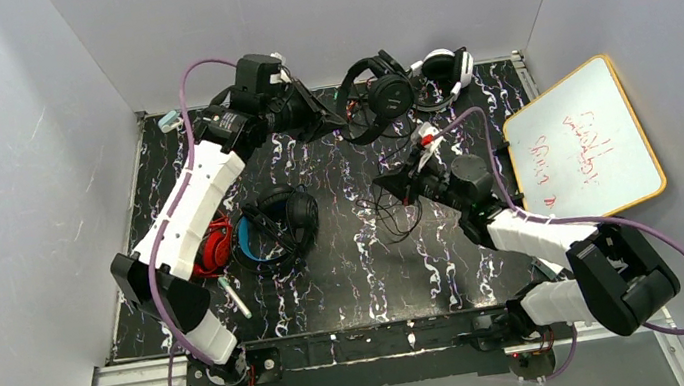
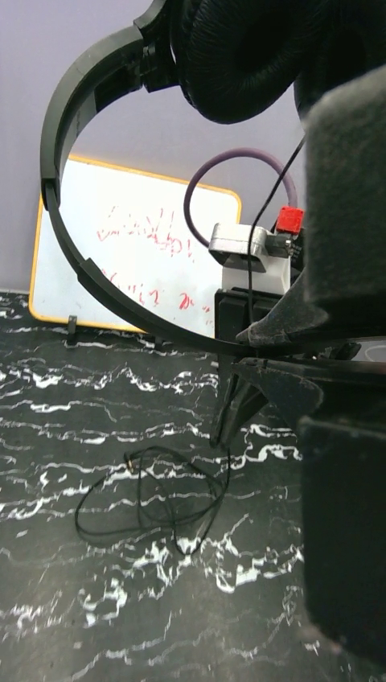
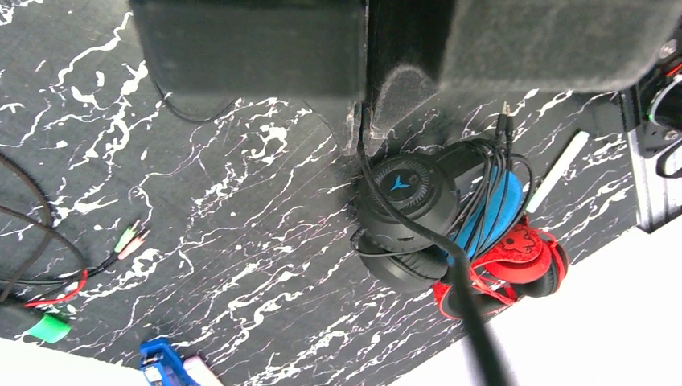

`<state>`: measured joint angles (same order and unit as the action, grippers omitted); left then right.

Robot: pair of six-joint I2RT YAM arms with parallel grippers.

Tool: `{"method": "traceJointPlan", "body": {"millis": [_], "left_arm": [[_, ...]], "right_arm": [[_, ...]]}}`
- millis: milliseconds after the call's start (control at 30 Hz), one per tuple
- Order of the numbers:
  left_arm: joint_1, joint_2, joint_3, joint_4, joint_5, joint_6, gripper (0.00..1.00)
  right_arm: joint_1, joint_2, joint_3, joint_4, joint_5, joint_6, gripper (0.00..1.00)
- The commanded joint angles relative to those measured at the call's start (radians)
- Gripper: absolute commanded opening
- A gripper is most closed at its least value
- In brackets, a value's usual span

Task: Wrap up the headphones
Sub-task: Wrap the headphones cable around the headphones.

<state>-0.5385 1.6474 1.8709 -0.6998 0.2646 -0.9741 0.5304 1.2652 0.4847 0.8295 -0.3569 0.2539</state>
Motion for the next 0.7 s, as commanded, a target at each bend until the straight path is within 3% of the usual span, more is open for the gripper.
{"method": "traceJointPlan", "body": {"millis": [0, 233, 400, 567, 667], "left_arm": [[0.002, -0.064, -0.036, 0.182, 0.121, -0.085, 0.00], [0.000, -0.083, -0.051, 0.184, 0.146, -0.058, 0.00], [-0.001, -0.069, -0.061, 0.176, 0.186, -0.046, 0.00], [-0.002, -0.088, -0.078, 0.179, 0.178, -0.037, 0.00], [-0.002, -0.078, -0.073, 0.179, 0.188, -0.037, 0.00]], "right_arm": [[-0.004, 0.013, 0.059, -0.012, -0.042, 0.043, 0.01], [-0.072, -0.016, 0.052, 0.000, -0.014, 0.125, 0.01], [-0.155, 0.000, 0.109, -0.065, -0.107, 0.158, 0.01], [-0.242, 0.012, 0.067, 0.070, -0.161, 0.303, 0.01], [-0.248, 0.061, 0.089, 0.063, -0.197, 0.315, 0.01]]}}
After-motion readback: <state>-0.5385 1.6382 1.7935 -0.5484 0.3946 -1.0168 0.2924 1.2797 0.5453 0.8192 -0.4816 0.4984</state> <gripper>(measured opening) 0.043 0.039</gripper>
